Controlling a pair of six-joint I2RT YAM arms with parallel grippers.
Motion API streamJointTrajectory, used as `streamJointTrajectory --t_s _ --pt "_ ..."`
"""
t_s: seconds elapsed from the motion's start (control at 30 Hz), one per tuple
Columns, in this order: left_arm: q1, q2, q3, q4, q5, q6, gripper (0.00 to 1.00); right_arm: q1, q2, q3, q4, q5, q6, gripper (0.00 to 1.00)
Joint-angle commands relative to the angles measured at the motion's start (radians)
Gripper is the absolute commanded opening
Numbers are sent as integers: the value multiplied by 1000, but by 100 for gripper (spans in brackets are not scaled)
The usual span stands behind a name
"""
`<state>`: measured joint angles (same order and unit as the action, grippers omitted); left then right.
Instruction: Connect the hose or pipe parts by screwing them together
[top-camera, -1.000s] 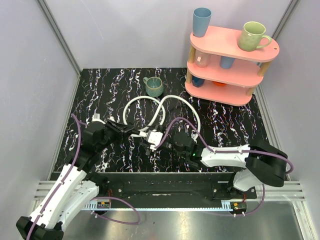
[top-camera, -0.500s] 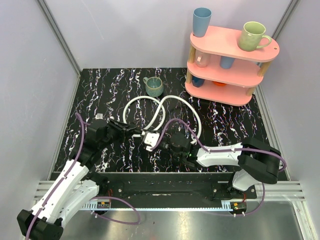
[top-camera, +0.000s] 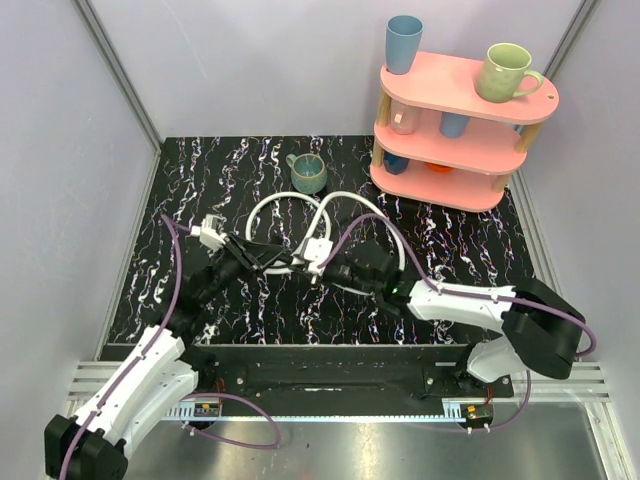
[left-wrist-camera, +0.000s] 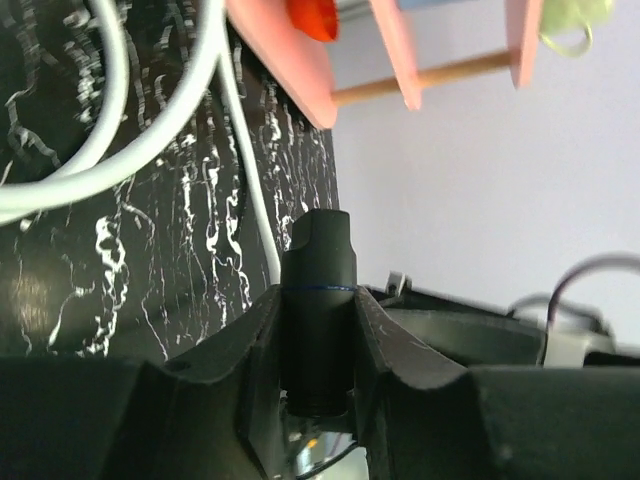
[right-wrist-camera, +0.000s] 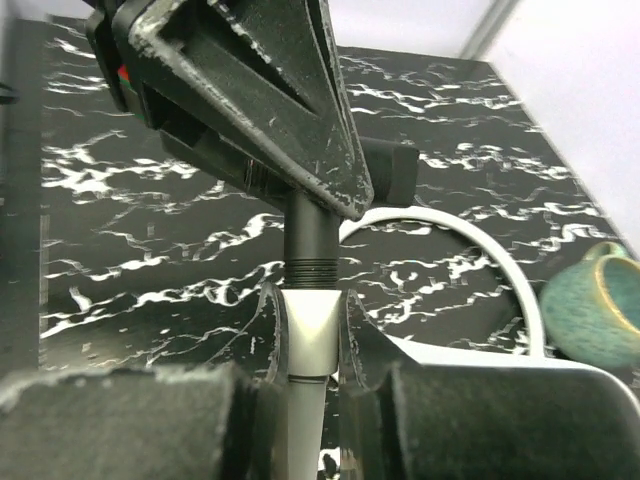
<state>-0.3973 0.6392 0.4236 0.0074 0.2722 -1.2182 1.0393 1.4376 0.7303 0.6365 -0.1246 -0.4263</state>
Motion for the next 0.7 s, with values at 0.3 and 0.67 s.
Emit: streamJointTrajectory --t_s 0.3,0.67 --pt "-17 -29 -95 510 504 672 0 -223 30 198 -149 -737 354 0" --pt "-17 -24 0 289 305 726 0 -275 14 144 -118 -584 431 44"
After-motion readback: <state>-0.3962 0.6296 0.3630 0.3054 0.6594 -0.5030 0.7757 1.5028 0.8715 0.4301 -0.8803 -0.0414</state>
